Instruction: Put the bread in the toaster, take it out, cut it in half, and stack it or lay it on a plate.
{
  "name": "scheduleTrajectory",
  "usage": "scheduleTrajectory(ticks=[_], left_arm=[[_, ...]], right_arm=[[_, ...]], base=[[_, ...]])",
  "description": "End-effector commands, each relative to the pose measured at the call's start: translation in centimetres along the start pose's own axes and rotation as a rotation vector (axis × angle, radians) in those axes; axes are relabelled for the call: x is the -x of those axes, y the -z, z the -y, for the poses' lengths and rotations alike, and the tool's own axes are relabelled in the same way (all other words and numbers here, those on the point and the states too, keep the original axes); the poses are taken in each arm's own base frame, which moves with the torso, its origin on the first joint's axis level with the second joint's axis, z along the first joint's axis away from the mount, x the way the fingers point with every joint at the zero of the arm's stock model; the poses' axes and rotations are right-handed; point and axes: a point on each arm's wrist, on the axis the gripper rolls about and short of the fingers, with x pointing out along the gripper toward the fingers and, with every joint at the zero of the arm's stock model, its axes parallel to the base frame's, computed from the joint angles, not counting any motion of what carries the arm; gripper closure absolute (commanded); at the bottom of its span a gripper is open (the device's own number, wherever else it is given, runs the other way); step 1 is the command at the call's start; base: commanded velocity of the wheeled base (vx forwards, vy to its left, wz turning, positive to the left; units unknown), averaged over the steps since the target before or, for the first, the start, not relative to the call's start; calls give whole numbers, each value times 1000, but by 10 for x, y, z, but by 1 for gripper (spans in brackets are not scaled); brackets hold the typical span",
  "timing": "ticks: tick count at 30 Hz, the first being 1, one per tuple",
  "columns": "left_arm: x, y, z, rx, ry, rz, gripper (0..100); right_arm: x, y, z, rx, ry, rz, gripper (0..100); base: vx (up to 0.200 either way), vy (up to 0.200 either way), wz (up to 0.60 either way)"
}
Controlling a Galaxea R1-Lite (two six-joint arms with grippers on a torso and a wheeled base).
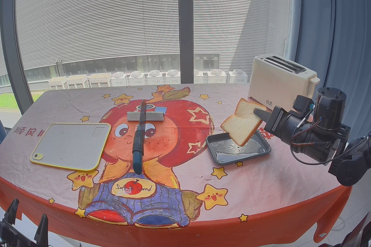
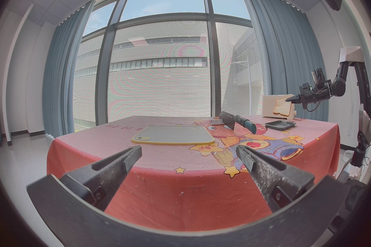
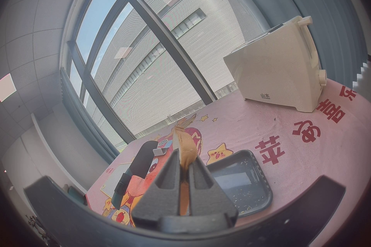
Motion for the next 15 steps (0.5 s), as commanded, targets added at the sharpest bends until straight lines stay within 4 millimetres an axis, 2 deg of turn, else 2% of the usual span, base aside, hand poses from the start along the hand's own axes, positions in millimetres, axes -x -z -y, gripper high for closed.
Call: scheduleTrajectory(ticks=[1, 15], left_arm=[[0, 5, 0, 0, 0, -1, 0], [0, 5, 0, 1, 0, -1, 0]], right_arm=[[-1, 1, 0, 0, -4, 3, 100], [-3, 1, 0, 1, 0, 21, 100]], base=[[0, 0, 0], [0, 0, 0]])
